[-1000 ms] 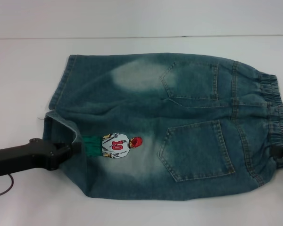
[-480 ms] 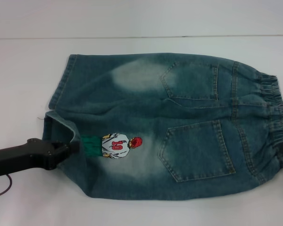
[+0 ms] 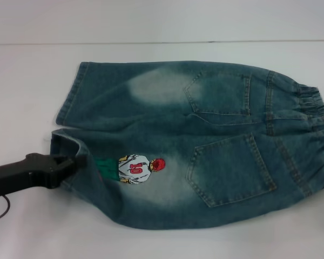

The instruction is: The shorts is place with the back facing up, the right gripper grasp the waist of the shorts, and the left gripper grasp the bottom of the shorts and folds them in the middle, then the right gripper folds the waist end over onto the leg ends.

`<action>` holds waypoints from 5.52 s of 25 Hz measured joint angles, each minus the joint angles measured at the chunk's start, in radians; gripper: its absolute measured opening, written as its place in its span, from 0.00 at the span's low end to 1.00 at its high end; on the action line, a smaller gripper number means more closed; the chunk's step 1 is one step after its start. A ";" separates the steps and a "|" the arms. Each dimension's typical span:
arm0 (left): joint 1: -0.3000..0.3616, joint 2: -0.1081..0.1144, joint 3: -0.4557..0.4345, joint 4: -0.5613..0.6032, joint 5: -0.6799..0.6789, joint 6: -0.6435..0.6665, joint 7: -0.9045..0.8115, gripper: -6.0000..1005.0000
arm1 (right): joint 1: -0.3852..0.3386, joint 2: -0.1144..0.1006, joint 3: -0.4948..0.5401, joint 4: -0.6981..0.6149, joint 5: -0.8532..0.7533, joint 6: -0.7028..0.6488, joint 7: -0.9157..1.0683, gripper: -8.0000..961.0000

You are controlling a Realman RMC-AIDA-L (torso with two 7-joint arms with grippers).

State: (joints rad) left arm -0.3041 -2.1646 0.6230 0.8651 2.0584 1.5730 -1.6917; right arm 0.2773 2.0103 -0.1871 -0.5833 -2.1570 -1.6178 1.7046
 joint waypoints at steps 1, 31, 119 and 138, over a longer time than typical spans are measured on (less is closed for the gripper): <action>-0.001 0.000 -0.007 0.000 -0.004 0.003 0.002 0.05 | 0.000 0.000 0.017 0.001 0.005 -0.010 0.000 0.06; -0.318 0.051 -0.102 -0.247 -0.219 -0.480 0.044 0.05 | 0.142 0.065 0.060 0.263 0.678 0.297 -0.016 0.11; -0.336 -0.011 -0.019 -0.520 -0.380 -0.454 0.590 0.89 | 0.193 0.074 -0.215 0.282 0.666 0.765 -0.371 0.77; -0.453 -0.010 -0.279 -1.094 -0.691 -0.494 1.736 0.50 | 0.026 0.075 -0.248 0.147 0.647 0.339 -0.237 0.14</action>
State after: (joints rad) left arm -0.7574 -2.1750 0.3439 -0.2290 1.3677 1.0795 0.0441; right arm 0.3035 2.0852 -0.4348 -0.4368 -1.5101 -1.2792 1.4677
